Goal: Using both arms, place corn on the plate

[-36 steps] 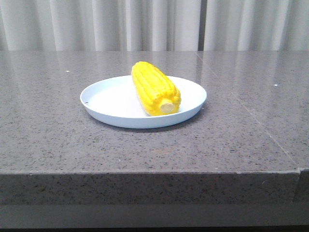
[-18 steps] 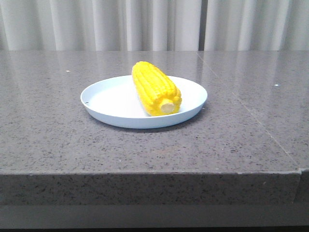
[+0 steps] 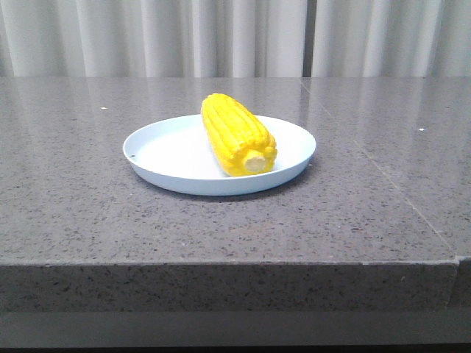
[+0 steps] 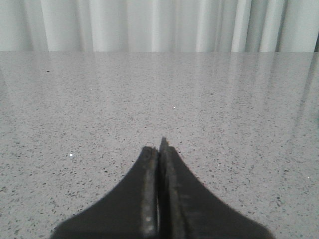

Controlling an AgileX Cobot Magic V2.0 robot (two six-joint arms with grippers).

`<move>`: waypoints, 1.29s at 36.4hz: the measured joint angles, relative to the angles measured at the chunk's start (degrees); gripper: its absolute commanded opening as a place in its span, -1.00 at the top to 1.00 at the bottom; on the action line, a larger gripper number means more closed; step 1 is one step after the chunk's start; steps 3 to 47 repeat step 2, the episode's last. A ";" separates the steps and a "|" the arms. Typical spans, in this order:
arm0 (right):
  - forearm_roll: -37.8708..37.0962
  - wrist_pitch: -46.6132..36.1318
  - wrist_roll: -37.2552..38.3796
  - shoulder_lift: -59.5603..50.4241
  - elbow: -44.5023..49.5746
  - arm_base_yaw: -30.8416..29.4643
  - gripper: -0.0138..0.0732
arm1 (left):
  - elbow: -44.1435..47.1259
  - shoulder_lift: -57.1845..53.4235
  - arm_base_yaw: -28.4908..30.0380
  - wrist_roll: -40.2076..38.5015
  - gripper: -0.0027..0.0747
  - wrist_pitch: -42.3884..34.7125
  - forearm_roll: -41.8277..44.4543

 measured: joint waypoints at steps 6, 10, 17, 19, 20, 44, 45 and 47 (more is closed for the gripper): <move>0.00 0.00 0.00 0.00 0.00 0.00 0.83 | 0.00 0.00 0.00 0.00 0.98 0.00 0.00; 0.00 0.00 0.00 0.00 0.00 0.00 0.83 | 0.00 0.00 0.00 0.00 0.98 0.00 0.00; 0.00 0.00 0.00 0.00 0.00 0.00 0.83 | 0.00 0.00 0.00 0.00 0.98 0.00 0.00; 0.00 0.00 0.00 0.00 0.00 0.00 0.83 | 0.00 0.00 0.00 0.00 0.98 0.00 0.00; 0.00 0.00 0.00 0.00 0.00 0.00 0.83 | 0.00 0.00 0.00 0.00 0.98 0.00 0.00; 0.00 0.00 0.00 0.00 0.00 0.00 0.83 | 0.00 0.00 0.00 0.00 0.98 0.00 0.00; 0.00 0.00 0.00 0.00 0.00 0.00 0.83 | 0.00 0.00 0.00 0.00 0.98 0.00 0.00; 0.00 0.00 0.00 0.00 0.00 0.00 0.83 | 0.00 0.00 0.00 0.00 0.98 0.00 0.00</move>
